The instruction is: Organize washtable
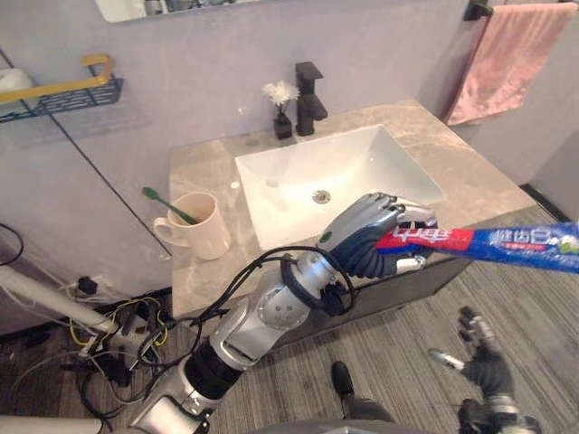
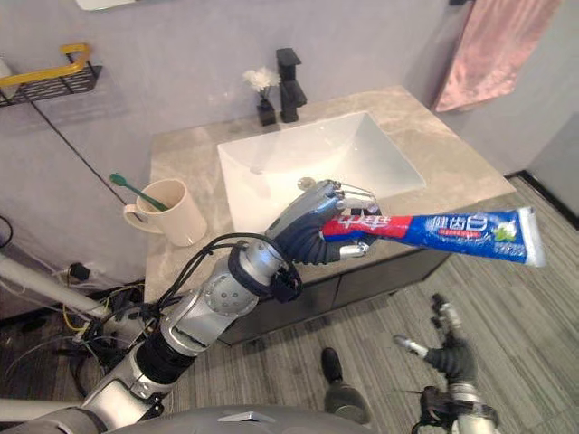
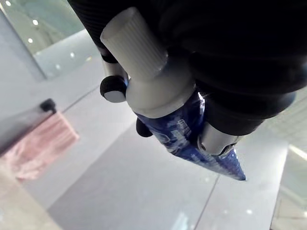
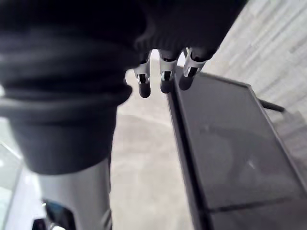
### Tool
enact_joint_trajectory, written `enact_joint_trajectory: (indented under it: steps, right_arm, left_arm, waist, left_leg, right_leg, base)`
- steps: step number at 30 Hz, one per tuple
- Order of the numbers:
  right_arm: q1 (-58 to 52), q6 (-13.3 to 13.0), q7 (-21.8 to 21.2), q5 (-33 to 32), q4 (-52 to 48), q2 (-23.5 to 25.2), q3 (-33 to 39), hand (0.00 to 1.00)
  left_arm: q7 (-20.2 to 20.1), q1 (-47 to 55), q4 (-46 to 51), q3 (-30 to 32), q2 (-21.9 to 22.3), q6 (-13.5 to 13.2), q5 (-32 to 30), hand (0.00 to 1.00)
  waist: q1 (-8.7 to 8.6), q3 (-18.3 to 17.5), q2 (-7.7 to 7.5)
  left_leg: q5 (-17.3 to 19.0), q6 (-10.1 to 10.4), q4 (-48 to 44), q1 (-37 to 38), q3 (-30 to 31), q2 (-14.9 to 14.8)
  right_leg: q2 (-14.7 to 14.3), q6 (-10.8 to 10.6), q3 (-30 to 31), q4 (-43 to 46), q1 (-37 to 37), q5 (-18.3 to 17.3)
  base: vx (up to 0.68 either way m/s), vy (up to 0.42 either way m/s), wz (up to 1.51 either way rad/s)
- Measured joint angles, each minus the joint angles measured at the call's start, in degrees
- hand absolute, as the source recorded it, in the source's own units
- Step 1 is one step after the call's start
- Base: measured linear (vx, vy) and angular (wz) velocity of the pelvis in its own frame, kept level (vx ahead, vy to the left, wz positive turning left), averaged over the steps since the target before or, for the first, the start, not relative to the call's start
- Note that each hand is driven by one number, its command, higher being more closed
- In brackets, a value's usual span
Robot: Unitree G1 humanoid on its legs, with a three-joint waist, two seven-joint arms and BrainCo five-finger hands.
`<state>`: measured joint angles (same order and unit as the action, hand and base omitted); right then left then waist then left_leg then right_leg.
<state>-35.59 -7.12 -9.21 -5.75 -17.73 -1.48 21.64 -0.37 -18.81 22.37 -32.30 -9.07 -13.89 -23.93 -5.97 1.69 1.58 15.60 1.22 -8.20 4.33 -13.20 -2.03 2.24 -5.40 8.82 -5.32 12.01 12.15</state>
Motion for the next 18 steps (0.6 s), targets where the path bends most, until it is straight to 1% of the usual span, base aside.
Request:
enact_joint_trajectory:
  steps: [1, 2, 3, 4, 5, 6, 7, 8, 10, 11, 12, 14, 15, 18]
  right_arm:
    - [0.27, -0.15, 1.04, -0.04, -2.12, 0.59, 1.59, 0.00]
    - [0.94, -0.52, 2.49, -0.08, -4.90, 0.80, 3.25, 0.00]
    - [1.60, -1.00, 3.04, -0.09, -5.88, 0.74, 3.86, 0.00]
    - [4.03, -1.86, 4.16, -0.14, -8.30, 0.72, 4.90, 0.00]
    - [5.15, -2.33, 4.78, -0.14, -9.29, 0.72, 4.98, 0.00]
    - [7.18, -3.81, 5.80, -0.23, -10.74, 0.72, 4.80, 0.00]
    - [8.17, -4.40, 6.22, -0.91, -11.24, 0.71, 4.53, 0.00]
    - [10.44, -5.83, 7.17, -2.33, -11.70, 0.52, 2.85, 0.00]
    - [13.45, -6.70, 7.56, -3.76, -11.69, 0.28, -0.78, 0.00]
    - [15.45, -7.40, 7.59, -5.12, -11.68, 0.19, -5.09, 0.00]
    - [16.20, -7.57, 7.49, -5.95, -11.66, 0.10, -6.89, 0.00]
    - [18.50, -7.78, 7.03, -8.99, -11.49, -0.49, -13.57, 0.00]
    - [19.79, -7.78, 6.53, -10.31, -11.43, -1.08, -16.70, 0.00]
    - [23.77, -7.78, 4.83, -14.33, -10.74, -2.33, -20.99, 0.00]
  left_arm:
    - [0.42, 0.98, 1.03, 1.08, 0.59, -0.08, 0.01, 1.00]
    - [1.59, 1.64, 2.28, 2.16, 0.69, -0.06, 0.02, 1.00]
    - [1.87, 1.80, 2.81, 2.88, 0.69, -0.06, 0.02, 1.00]
    - [2.62, 2.40, 4.11, 4.77, 0.67, -0.04, 0.19, 1.00]
    - [2.95, 2.98, 4.84, 5.43, 0.67, -0.03, 0.38, 1.00]
    - [3.83, 3.79, 5.89, 6.01, 0.66, -0.03, 1.26, 1.00]
    - [4.08, 3.93, 6.26, 6.02, 0.65, -0.03, 1.46, 1.00]
    - [4.22, 3.99, 7.00, 5.97, 0.64, -0.03, 1.69, 1.00]
    - [4.67, 4.03, 7.68, 5.97, 0.63, -0.19, 2.50, 1.00]
    - [5.09, 4.06, 8.05, 5.97, 0.63, -0.21, 3.39, 1.00]
    - [5.38, 4.06, 8.13, 5.98, 0.63, -0.25, 3.54, 1.00]
    - [5.88, 4.06, 8.14, 6.01, 0.72, -0.27, 3.94, 1.00]
    - [6.19, 4.06, 8.14, 6.03, 0.75, -0.26, 4.08, 1.00]
    - [7.58, 4.05, 8.05, 6.09, 0.81, 0.08, 4.51, 1.00]
  waist:
    - [0.00, 0.13, -0.30]
    - [0.11, -0.28, 0.35]
    - [0.20, -0.29, 0.33]
    - [0.32, -0.38, 0.28]
    - [0.34, -0.43, 0.28]
    - [0.59, -0.58, 0.18]
    - [0.91, -0.66, 0.11]
    - [1.73, -1.00, -0.15]
    - [2.53, -1.39, -0.53]
    - [3.46, -1.48, -0.62]
    - [3.56, -1.49, -0.61]
    - [3.78, -2.01, -0.50]
    - [4.84, -2.28, -0.55]
    - [6.13, -2.38, -0.55]
  left_leg:
    - [0.04, 0.05, 0.02, 0.11, -0.10, 0.06]
    - [0.09, 0.14, -0.04, 0.17, -0.19, 0.10]
    - [0.11, 0.16, -0.05, 0.16, -0.20, 0.13]
    - [0.16, 0.21, -0.13, 0.17, -0.19, 0.25]
    - [0.21, 0.25, -0.21, 0.17, -0.17, 0.27]
    - [0.33, 0.31, -0.33, 0.14, -0.10, 0.28]
    - [0.38, 0.30, -0.39, 0.12, -0.05, 0.28]
    - [0.40, 0.27, -0.47, 0.07, 0.07, 0.28]
    - [0.41, 0.26, -0.62, -0.05, 0.81, 0.27]
    - [0.43, 0.22, -0.84, -0.14, 1.38, 0.25]
    - [0.46, 0.18, -0.97, -0.28, 1.77, 0.21]
    - [0.44, 0.16, -1.67, -1.41, 4.18, 0.34]
    - [0.44, 0.15, -2.01, -1.77, 4.66, 0.32]
    - [0.40, 0.14, -2.45, -1.88, 6.99, 0.35]
  right_leg:
    - [-0.01, 0.15, 0.05, 0.00, 0.02, 0.33]
    - [-0.04, 0.28, 0.13, 0.01, 0.03, 0.49]
    - [-0.03, 0.29, 0.15, 0.01, 0.04, 0.50]
    - [-0.03, 0.29, 0.19, 0.01, 0.04, 0.52]
    - [-0.03, 0.29, 0.23, 0.01, 0.04, 0.53]
    - [-0.03, 0.29, 0.25, 0.01, 0.01, 0.53]
    - [-0.02, 0.29, 0.24, 0.01, -0.02, 0.53]
    - [0.01, 0.29, 0.18, 0.01, -0.04, 0.53]
    - [0.19, 0.30, -0.30, 0.00, -0.32, 0.52]
    - [0.37, 0.30, -0.81, 0.00, -0.62, 0.52]
    - [0.54, 0.29, -1.28, 0.00, -0.77, 0.52]
    - [1.28, 0.43, -3.36, 0.00, -1.03, 0.65]
    - [1.39, 0.45, -3.75, 0.00, -1.05, 0.67]
    - [2.02, 0.40, -6.14, 0.00, -2.25, 0.70]
  base:
    - [-0.02, 0.008, -0.13]
    - [-0.01, 0.007, -0.05]
    - [0.00, 0.012, -0.03]
    - [0.00, 0.000, 0.00]
    - [0.00, 0.000, 0.00]
    - [0.00, 0.000, 0.00]
    - [0.00, 0.000, 0.00]
    - [0.00, 0.004, 0.06]
    - [0.00, 0.000, 0.15]
    - [-0.01, -0.003, 0.20]
    - [-0.01, -0.002, 0.35]
    - [0.00, 0.004, 0.50]
    - [0.01, 0.005, 0.37]
    - [0.01, 0.008, 0.38]
